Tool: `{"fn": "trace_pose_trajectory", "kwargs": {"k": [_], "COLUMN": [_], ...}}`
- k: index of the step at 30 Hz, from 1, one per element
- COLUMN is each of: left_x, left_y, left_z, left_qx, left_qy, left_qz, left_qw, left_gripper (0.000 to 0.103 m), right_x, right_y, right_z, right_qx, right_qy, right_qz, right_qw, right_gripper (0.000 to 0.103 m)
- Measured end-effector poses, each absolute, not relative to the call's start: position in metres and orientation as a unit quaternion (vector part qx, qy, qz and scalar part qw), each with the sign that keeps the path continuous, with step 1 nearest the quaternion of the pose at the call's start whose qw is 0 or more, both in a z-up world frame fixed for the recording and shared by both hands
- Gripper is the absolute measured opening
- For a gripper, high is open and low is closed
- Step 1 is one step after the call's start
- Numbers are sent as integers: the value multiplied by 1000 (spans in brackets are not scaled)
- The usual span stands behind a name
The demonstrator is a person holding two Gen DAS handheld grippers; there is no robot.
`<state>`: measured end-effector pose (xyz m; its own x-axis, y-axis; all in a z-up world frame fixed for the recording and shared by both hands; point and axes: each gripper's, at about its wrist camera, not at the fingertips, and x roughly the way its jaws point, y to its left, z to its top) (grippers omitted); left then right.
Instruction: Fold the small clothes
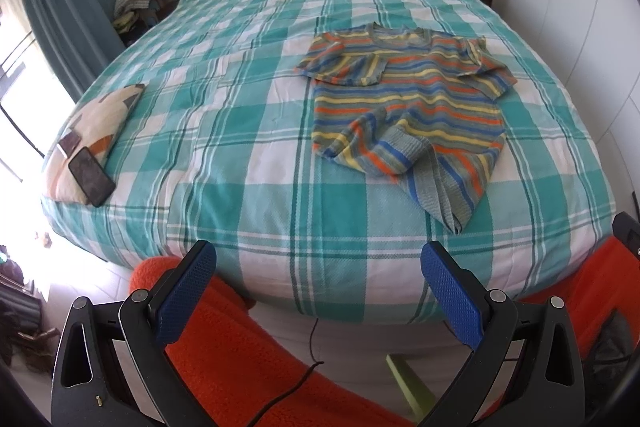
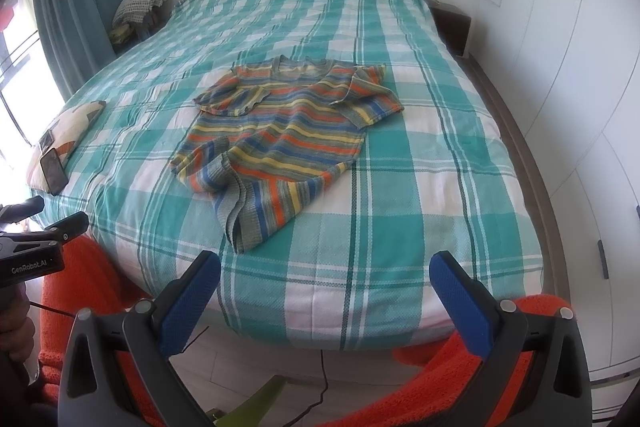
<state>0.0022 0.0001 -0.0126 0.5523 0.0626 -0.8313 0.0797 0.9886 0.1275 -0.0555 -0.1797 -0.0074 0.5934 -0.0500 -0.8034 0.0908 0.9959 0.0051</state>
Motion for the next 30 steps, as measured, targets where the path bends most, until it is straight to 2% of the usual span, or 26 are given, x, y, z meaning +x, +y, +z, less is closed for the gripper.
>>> {"fn": "trace_pose_trajectory", "kwargs": {"k": [30], "left_x": [1], "left_y": [1], "left_z": [-20], "left_qx": [83], "left_qy": [486], "left_qz": [4], "left_qw": [870], "left_gripper": [102], "right_x": [-55], "right_y": [-175], "right_z": [-21], "right_qx": [19], "right_qy": [465], "right_qz": [-38], "right_qw": [884], "right_gripper": [103]}}
